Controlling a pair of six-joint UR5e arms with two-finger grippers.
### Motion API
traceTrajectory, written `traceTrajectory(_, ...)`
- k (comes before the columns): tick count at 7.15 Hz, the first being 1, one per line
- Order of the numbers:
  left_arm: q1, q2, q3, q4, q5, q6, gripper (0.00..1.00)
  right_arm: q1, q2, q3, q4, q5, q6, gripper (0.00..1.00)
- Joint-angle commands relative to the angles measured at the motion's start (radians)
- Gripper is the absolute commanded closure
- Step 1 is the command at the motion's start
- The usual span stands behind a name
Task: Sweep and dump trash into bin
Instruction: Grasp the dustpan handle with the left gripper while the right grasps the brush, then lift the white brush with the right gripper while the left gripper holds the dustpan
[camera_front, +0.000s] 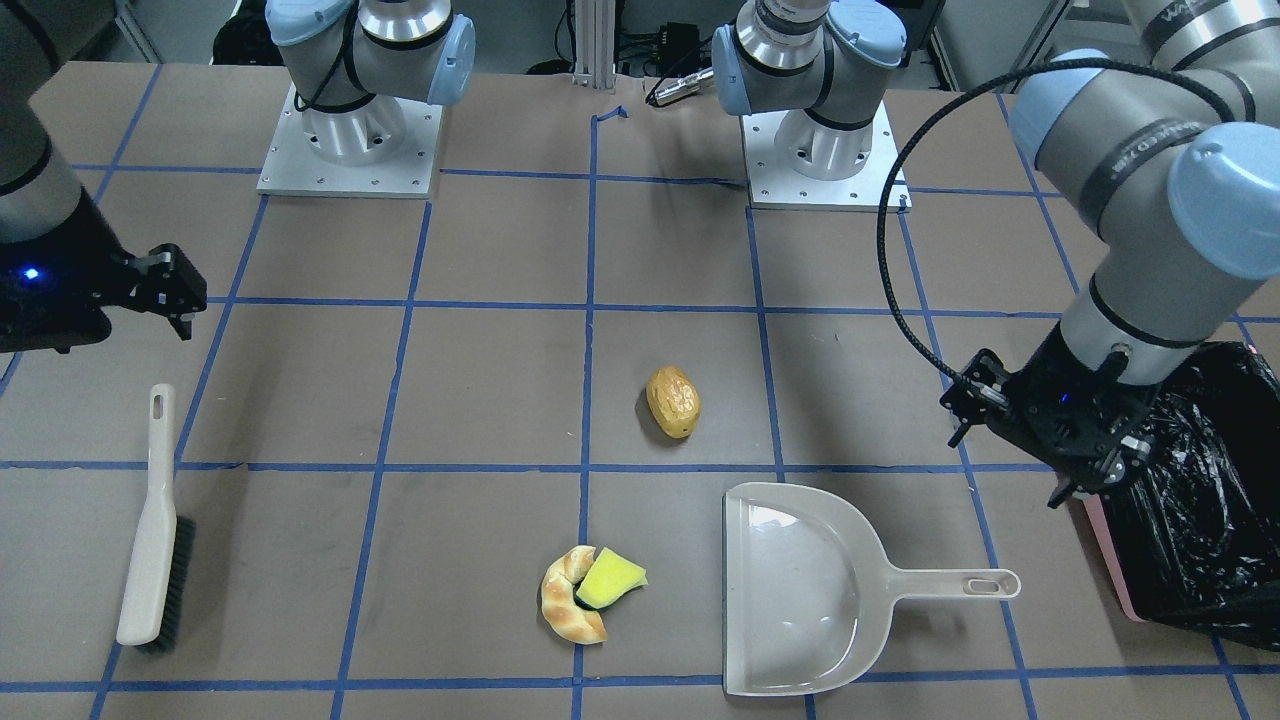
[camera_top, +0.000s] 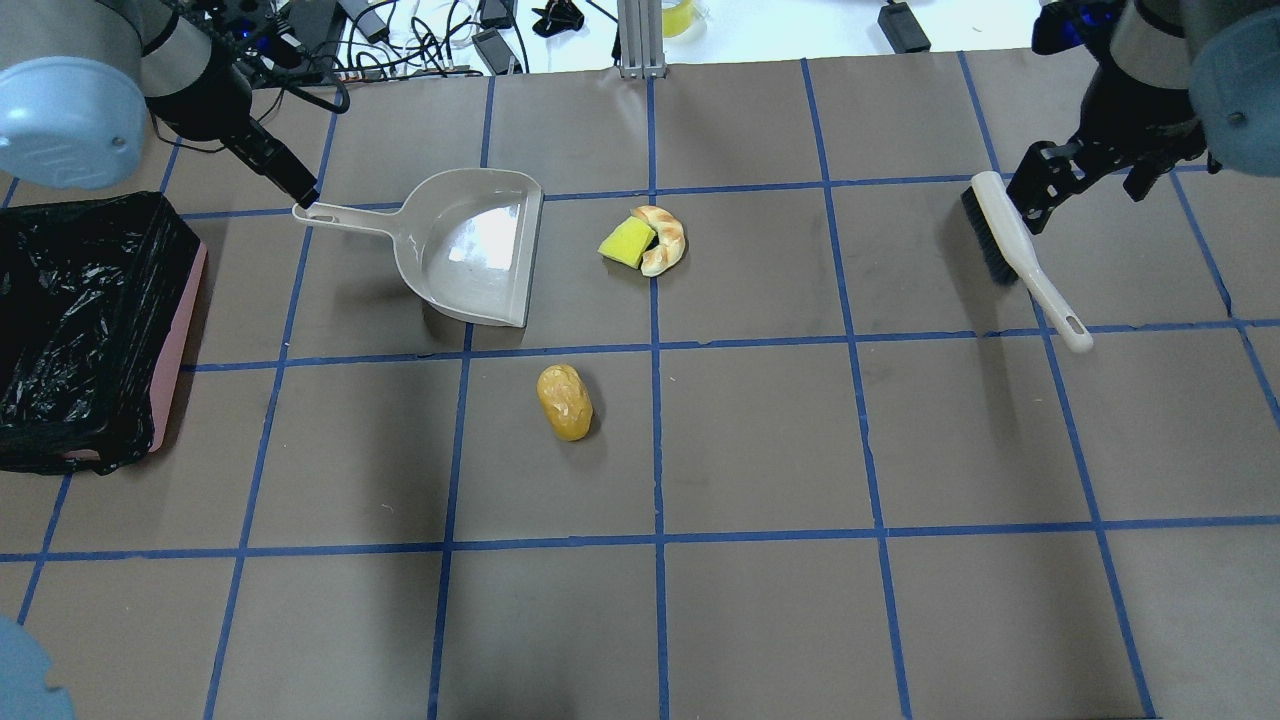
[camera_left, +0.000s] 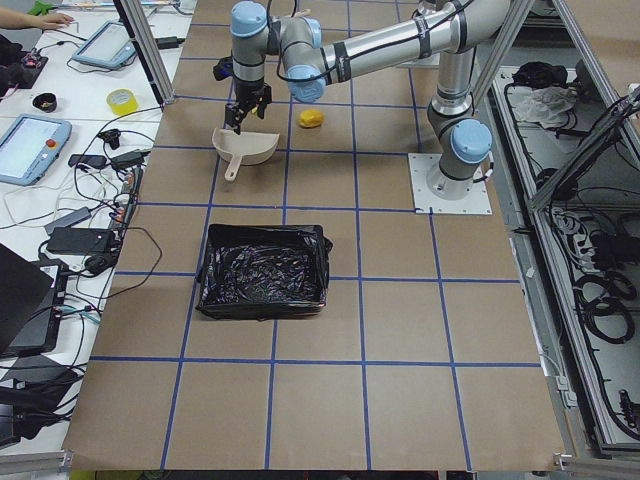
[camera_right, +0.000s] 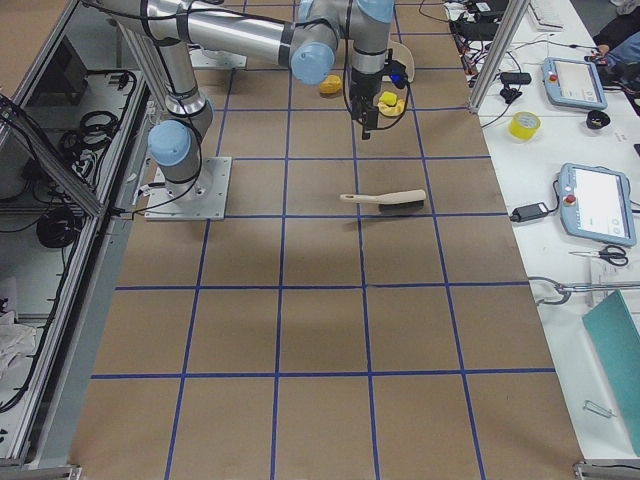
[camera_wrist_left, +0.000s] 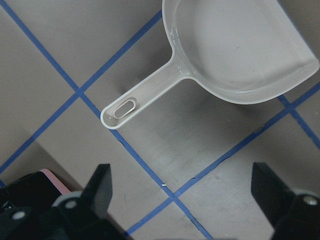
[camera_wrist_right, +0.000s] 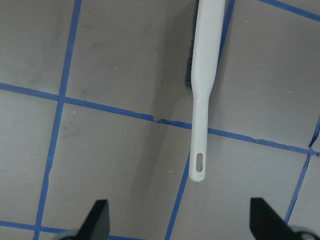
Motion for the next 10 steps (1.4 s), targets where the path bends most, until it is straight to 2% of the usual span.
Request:
traceTrajectory(1,0.008,-0.111,0.002,0.14,-0.015,0.239,0.01,-0.115,0.079,0.066,-0.139,0.13,-0.235,0.0)
traceTrajectory(2,0.008,-0.153,0.011,0.188,-0.013,0.342,0.02,-0.12,0.109,0.124,-0.237,0.112,-0.254,0.0)
traceTrajectory(3,0.008,-0.175,0.064,0.178,-0.015,0.369,0.02,-0.126,0.138,0.156,-0.27,0.112,-0.248,0.0)
traceTrajectory(5,0.008,-0.245,0.092,0.182,-0.015,0.534,0.02,-0.159,0.22,0.158,-0.36,0.092,-0.253,0.0)
traceTrajectory(7,0.007,-0.297,0.083,0.19,-0.083,0.605,0.06,-0.16,0.24,0.158,-0.365,0.069,-0.224,0.0)
traceTrajectory(10,0.002,-0.308,0.05,0.173,-0.075,0.61,0.08,-0.158,0.264,0.158,-0.35,0.071,-0.19,0.01)
